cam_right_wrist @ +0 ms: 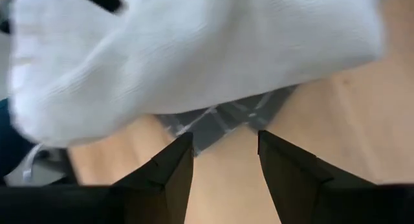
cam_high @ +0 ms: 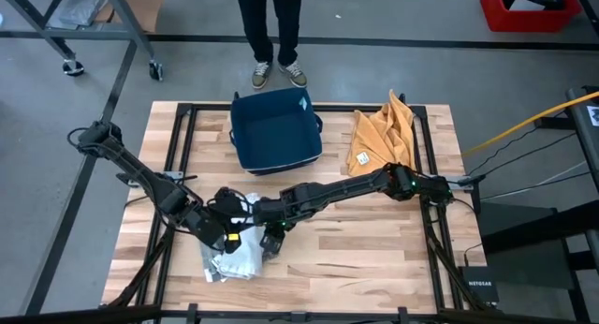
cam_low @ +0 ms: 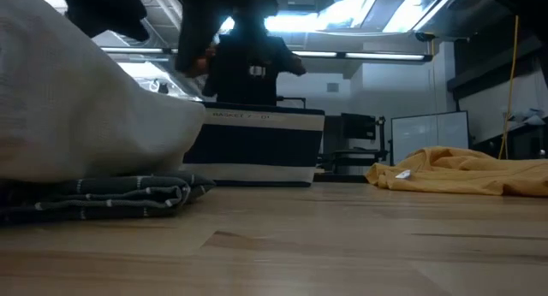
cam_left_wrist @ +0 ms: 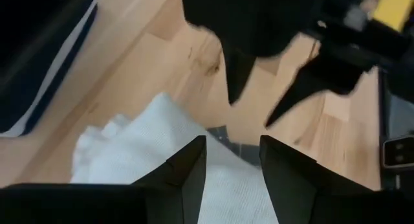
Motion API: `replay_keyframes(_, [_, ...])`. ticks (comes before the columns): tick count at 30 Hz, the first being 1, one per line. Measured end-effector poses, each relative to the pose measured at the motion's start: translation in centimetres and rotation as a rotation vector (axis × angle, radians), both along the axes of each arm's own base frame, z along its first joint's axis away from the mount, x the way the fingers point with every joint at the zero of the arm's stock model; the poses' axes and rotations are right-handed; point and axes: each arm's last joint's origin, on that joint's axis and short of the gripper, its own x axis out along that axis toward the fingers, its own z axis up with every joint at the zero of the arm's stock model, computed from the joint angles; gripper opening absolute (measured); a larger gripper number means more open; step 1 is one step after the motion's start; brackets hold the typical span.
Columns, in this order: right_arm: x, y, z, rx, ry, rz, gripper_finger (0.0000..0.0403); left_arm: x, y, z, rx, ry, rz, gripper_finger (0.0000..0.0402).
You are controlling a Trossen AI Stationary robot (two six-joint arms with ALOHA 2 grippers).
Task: Fold towel
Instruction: Stack the folded white patterned towel on top of the folded gray patterned towel
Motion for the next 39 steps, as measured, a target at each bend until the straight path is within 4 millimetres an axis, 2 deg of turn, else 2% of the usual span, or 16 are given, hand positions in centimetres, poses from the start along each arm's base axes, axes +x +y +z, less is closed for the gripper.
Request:
replay_keyframes(10, [-1.0, -0.9, -0.5, -0.232, 0.080, -0.011, 0.0177, -2.1, 1.5, -0.9, 0.038, 0.185, 0.106, 0.0136])
replay_keyframes(18, [-0.2, -0.6, -0.1, -0.215, -0.015, 0.006, 0.0177, -2.1, 1.5, -0.9, 0.095, 0.199, 0.051, 0.0136])
replay_keyframes(24, [-0.6, -0.9, 0.2, -0.261, 0.005, -0.012, 0.0177, -2.9, 1.8, 0.3, 0.055, 0.155, 0.047, 0.0136])
replay_keyframes(32, [-1.7, -1.7, 1.8, -0.317, 0.029, -0.071, 0.0177, -5.0, 2.7, 2.8, -0.021, 0.042, -0.012, 0.0136])
replay_keyframes(39, [-1.7, -1.9, 2.1, -0.352, 0.015, -0.086, 0.0177, -6.0, 3.5, 3.9, 0.018, 0.000, -0.094, 0.0136])
